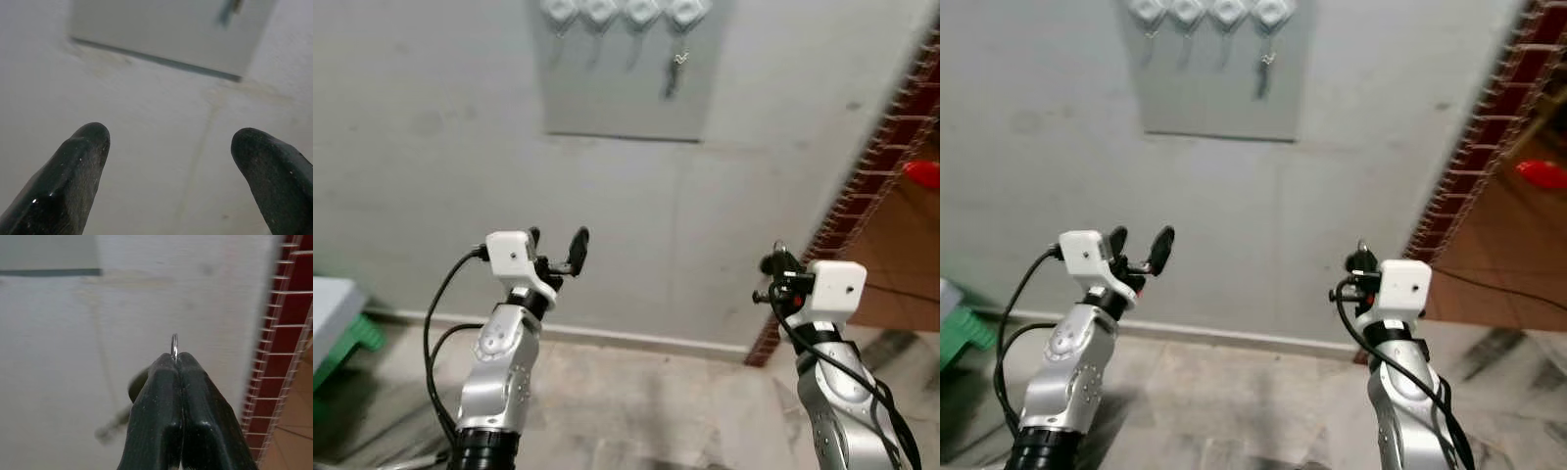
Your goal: Hang keys on a hook
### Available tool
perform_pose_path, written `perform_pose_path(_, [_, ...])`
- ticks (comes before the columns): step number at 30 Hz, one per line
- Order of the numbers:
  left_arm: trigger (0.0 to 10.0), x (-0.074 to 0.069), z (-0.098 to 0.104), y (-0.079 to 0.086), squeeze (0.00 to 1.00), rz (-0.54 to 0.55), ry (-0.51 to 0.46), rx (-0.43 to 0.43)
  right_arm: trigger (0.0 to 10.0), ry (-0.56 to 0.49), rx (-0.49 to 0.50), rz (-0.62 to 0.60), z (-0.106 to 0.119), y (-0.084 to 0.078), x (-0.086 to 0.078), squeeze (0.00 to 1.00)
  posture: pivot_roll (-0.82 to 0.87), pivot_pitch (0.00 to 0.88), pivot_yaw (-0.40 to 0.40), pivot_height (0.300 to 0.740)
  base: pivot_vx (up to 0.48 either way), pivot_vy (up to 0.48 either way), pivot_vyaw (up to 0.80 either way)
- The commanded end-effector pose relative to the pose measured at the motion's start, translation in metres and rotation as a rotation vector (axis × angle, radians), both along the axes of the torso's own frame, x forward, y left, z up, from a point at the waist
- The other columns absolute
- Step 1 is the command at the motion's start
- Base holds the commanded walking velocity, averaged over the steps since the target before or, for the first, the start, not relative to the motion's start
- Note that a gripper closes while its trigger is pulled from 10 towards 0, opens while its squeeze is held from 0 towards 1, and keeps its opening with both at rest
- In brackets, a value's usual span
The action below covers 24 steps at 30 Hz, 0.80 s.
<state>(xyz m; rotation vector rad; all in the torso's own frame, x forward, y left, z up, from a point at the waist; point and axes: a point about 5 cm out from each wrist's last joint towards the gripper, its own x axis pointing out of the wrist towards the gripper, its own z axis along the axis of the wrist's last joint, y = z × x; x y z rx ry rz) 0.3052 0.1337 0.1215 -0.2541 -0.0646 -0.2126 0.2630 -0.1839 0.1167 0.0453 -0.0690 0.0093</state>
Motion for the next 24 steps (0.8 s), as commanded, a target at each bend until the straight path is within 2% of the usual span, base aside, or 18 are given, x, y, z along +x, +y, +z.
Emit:
perform_pose_path(1, [10.0,0.0004,-0.0015,0.0016,0.00,0.006,0.016,0.022,10.0,-0.032,0.010,0.006,0.0059,0.0013,0.0006,0.00,-0.11,0.060,0.037,0.740,0.000,0.000,0.00])
perform_pose_path(13, [10.0,-0.0012,-0.0069,0.0012,0.00,0.010,0.047,-0.012,10.0,-0.033,0.007,0.035,0.0067,0.0034,-0.0004,0.00,-0.11,0.049,0.030,0.740,0.000,0.000,0.00])
perform_pose_path(15, [10.0,-0.0013,-0.0068,0.0015,0.00,0.006,0.049,-0.017,10.0,-0.036,0.011,0.037,0.0068,0.0039,-0.0004,0.00,-0.11,0.048,0.029,0.740,0.000,0.450,0.00])
perform_pose_path(22, [10.0,-0.0010,-0.0063,0.0019,0.00,0.008,0.048,-0.024,10.0,-0.035,0.012,0.043,0.0064,0.0051,0.0000,0.00,-0.11,0.046,0.028,0.740,0.000,0.000,0.00])
perform_pose_path(24, [10.0,-0.0010,-0.0062,0.0021,0.00,0.009,0.048,-0.026,10.0,-0.035,0.011,0.044,0.0065,0.0051,0.0000,0.00,-0.11,0.048,0.028,0.740,0.000,0.480,0.00])
